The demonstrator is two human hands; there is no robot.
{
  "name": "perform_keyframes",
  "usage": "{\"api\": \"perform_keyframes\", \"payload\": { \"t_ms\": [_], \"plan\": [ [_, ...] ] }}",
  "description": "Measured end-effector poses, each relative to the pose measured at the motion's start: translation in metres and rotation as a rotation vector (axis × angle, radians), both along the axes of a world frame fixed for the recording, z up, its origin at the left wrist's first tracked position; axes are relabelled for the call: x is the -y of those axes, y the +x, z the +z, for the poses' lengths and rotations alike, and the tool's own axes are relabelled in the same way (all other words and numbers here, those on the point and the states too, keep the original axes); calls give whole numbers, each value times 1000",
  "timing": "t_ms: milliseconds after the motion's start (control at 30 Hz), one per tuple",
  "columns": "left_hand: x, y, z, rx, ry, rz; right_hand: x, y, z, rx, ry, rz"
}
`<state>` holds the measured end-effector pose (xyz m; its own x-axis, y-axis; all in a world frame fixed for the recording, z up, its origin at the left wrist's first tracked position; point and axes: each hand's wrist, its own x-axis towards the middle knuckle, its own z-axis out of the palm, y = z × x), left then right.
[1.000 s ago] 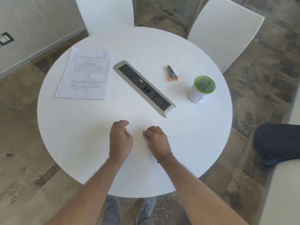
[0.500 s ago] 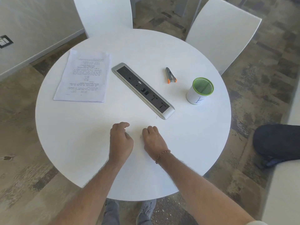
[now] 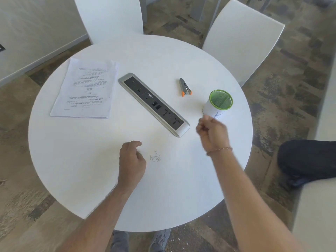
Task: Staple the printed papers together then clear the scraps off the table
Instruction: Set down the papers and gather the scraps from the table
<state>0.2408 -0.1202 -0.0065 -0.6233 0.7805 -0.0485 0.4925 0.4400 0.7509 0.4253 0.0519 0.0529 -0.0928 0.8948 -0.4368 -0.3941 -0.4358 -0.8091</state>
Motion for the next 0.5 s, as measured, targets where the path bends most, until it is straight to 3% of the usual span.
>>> {"api": "perform_keyframes", "payload": {
  "t_ms": [100,200,267,333,500],
  "plan": [
    [-2,2,-1,-1,4,1,-49,20,19,209,133,-112],
    [-4,4,0,18,3,-2,-93,28,22,733,261,-151],
    [-7,5,1,20,3,-9,-113,28,20,1083,338,-47],
    [-9,5,1,19,5,-10,-122,25,17,1315,371,74],
    [-10,4,2,33,14,-7,-127,24,9,1535,390,207]
  ]
}}
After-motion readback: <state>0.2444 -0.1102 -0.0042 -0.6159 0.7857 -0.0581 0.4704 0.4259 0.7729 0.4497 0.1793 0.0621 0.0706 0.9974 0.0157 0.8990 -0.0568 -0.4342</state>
